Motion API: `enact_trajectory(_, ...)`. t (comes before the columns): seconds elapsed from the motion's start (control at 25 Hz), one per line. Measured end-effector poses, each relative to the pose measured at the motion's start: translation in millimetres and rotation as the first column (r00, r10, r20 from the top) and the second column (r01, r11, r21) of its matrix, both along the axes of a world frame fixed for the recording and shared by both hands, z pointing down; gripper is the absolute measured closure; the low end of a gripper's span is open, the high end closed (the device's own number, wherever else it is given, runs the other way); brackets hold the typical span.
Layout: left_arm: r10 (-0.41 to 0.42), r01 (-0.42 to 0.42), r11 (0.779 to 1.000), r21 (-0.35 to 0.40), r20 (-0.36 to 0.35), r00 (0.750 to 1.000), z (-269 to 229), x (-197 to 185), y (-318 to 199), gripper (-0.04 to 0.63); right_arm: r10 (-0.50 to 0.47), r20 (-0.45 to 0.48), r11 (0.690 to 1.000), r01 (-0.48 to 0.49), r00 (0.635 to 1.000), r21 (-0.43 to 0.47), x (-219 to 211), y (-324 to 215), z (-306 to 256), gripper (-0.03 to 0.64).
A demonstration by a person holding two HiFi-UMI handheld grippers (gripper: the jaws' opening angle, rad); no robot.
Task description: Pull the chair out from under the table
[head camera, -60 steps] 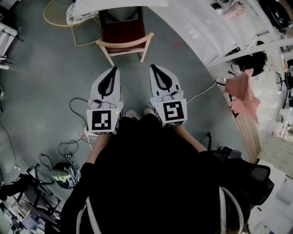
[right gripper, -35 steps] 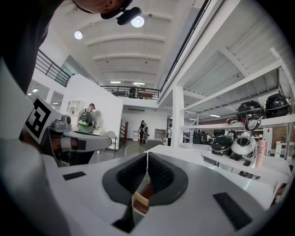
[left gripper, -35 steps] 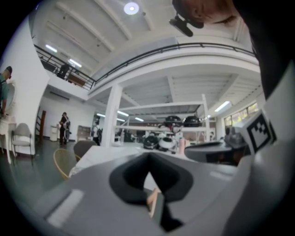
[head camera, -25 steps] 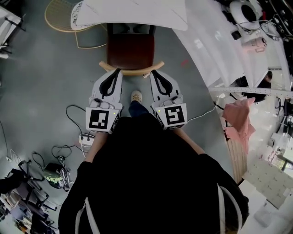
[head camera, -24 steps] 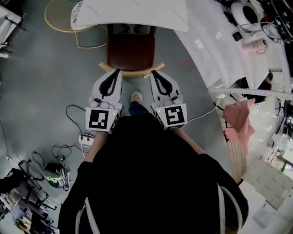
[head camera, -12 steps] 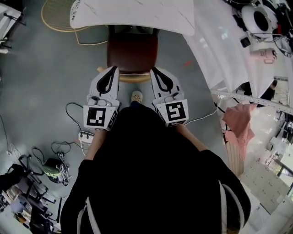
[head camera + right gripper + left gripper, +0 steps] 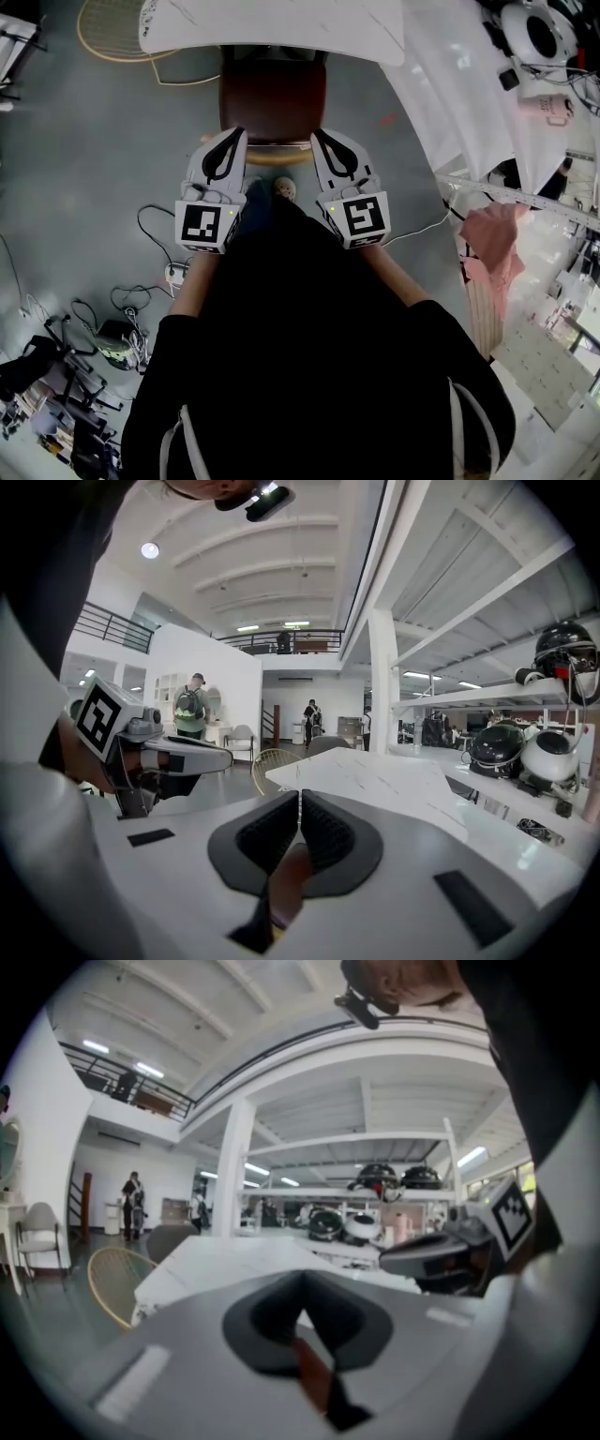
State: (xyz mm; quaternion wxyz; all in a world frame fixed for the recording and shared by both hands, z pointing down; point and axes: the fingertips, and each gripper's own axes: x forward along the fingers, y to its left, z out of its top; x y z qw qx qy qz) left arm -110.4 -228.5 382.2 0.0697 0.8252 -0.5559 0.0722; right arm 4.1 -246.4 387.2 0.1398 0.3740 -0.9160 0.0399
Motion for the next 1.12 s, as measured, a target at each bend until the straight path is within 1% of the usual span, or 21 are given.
enact_trajectory(0.2, 0.055, -0.055, 0.997, -0.047, -0.013, 0.998, 24.0, -1.7, -8.2, 0.588, 0.022, -0.012, 0.999, -0.022, 1.0, -0.047, 1.2, -8.1, 14.1, 0.594)
enact_trajectory(0.4, 0.096, -0.097, 0.99, -0.106, -0.014, 0.995, 50.4, -6.6, -10.3, 0.588, -0.011, -0.054, 0.996, 0.007, 0.998, -0.085, -0.1, -7.0, 36.4, 0.594)
enact_trajectory(0.56, 0.137, -0.134, 0.98, -0.145, 0.012, 0.99, 70.6, -9.3, -11.1, 0.588, -0.044, -0.106, 0.994, 0.033, 0.993, -0.101, -1.1, -5.7, 58.3, 0.594)
enact_trajectory(0.68, 0.181, -0.172, 0.969, -0.175, 0.04, 0.983, 86.9, -11.2, -7.0, 0.588, -0.072, -0.12, 0.988, 0.054, 0.99, -0.143, -2.7, -1.9, 76.5, 0.592)
enact_trajectory(0.8, 0.232, -0.214, 0.954, -0.21, 0.063, 0.971, 104.9, -10.9, -3.3, 0.588, -0.12, -0.144, 0.979, 0.093, 0.982, -0.183, -5.0, 0.8, 95.9, 0.592)
enact_trajectory(0.92, 0.293, -0.262, 0.929, -0.26, 0.087, 0.952, 124.6, -8.8, 4.9, 0.583, -0.172, -0.191, 0.97, 0.132, 0.967, -0.205, -5.2, 6.8, 113.2, 0.592)
enact_trajectory(0.96, 0.312, -0.276, 0.92, -0.277, 0.095, 0.945, 131.2, -7.3, 7.2, 0.573, -0.183, -0.202, 0.967, 0.138, 0.962, -0.216, -3.2, 8.4, 118.9, 0.591)
enact_trajectory(1.04, 0.343, -0.295, 0.902, -0.314, 0.11, 0.933, 145.4, -5.3, 11.3, 0.508, -0.198, -0.216, 0.96, 0.143, 0.956, -0.242, 1.6, 11.1, 130.5, 0.591)
enact_trajectory(1.12, 0.369, -0.308, 0.884, -0.351, 0.121, 0.922, 159.5, -5.9, 15.2, 0.491, -0.215, -0.234, 0.952, 0.15, 0.948, -0.267, 4.5, 14.0, 141.9, 0.584)
